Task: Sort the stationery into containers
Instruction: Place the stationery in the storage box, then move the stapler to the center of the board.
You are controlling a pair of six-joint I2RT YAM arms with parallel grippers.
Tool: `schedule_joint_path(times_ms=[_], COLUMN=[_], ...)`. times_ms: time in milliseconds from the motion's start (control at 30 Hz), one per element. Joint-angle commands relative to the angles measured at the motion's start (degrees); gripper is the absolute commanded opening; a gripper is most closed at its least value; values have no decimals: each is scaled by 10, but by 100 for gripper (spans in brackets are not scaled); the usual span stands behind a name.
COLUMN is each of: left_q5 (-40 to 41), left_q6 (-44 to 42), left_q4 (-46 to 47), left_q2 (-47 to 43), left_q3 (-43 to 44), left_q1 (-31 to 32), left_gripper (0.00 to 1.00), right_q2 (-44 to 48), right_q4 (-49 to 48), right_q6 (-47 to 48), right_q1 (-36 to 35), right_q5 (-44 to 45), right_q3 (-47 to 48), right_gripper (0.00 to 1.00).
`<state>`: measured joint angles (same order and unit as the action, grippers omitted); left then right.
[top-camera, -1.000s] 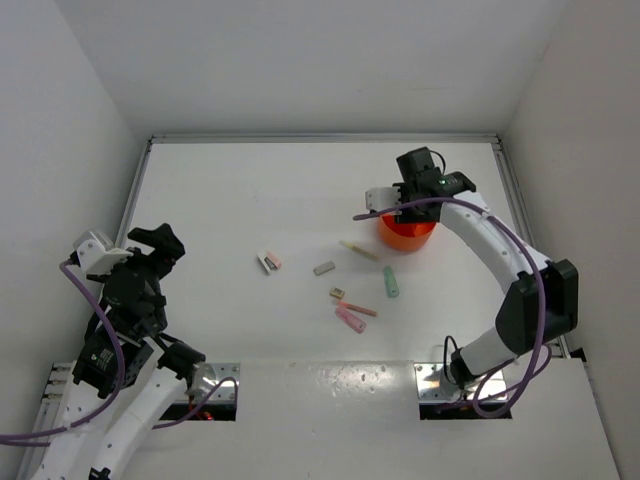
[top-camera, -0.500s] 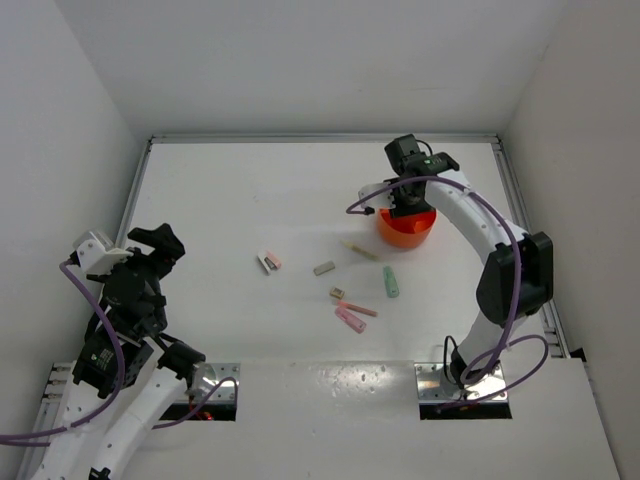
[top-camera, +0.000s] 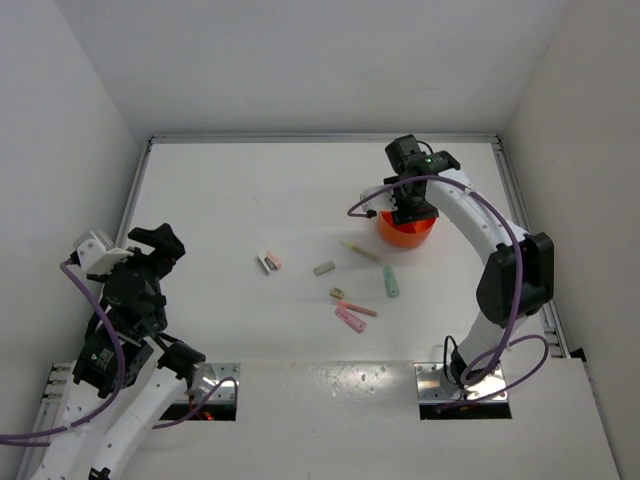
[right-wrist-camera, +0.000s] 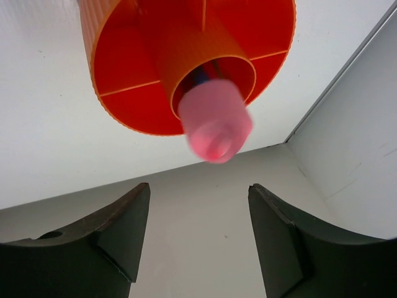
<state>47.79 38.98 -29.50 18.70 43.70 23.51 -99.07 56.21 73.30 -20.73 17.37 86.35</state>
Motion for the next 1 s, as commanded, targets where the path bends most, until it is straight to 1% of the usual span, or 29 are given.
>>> schedule_joint_path(times_ms=[0,100,167,233,267,300,333,367,400,433,467,500,533,567,600,633,667,700,733,767,800,833,867,900,933,967], left_q5=[-2,-2,-8,-30,-67,-92,-117,-140,-189,-217,-242,-295,-322,-344,-362,-369,-369,-342,-329,-324,-324,-335,-341,-348,-362,-373], left_q6=[-10,-10,-10,-26,-34,-42,-50,-50,-50,-50,-40,-34,-34,-22,-2,9,20,36,46,57,58,64,64,69,69,69], left_q4=[17,17,17,35,44,52,60,60,60,60,50,45,44,44,38,38,38,31,31,25,25,25,25,25,25,25], left_q2=[5,5,5,18,26,36,73,100,132,167,246,287,329,368,435,460,479,504,511,517,517,525,531,531,536,536], left_q3=[-1,-1,-1,-7,-12,-13,-13,-13,-4,1,7,18,23,24,34,46,53,69,78,85,97,97,104,104,104,104], left_q1=[-7,-7,-7,-7,-7,-7,-7,-7,-7,-7,-7,-7,-7,-7,-1,6,19,27,35,40,40,40,40,40,40,24], left_gripper=[85,85,81,61,51,28,18,7,0,0,0,0,16,38,56,73,82,88,97,97,97,91,82,71,47,36], right_q2=[12,19,26,42,49,68,80,96,114,156,178,198,214,236,237,243,243,243,236,230,225,225,225,234,244,251], right_q4=[1,-6,-11,-16,-23,-29,-55,-79,-107,-135,-202,-230,-245,-253,-254,-248,-260,-269,-277,-283,-283,-289,-305,-315,-325,-337], right_q6=[5,5,5,-7,-27,-39,-56,-81,-162,-217,-288,-424,-474,-513,-563,-589,-614,-671,-696,-718,-736,-736,-743,-749,-754,-754], right_q1=[3,3,3,3,3,3,3,3,3,3,3,3,3,3,3,3,3,3,3,3,3,3,3,3,3,3], right_q5=[-4,-4,-14,-42,-54,-67,-99,-118,-142,-186,-203,-220,-265,-294,-327,-393,-413,-437,-443,-443,-451,-460,-466,-466,-472,-472], right_q3=[5,5,5,22,34,34,40,30,21,8,-26,-42,-57,-87,-96,-104,-122,-131,-138,-144,-145,-158,-168,-189,-200,-208], right_gripper=[65,65,63,59,53,29,10,0,0,0,0,28,99,100,100,100,100,79,37,0,0,0,2,7,9,11])
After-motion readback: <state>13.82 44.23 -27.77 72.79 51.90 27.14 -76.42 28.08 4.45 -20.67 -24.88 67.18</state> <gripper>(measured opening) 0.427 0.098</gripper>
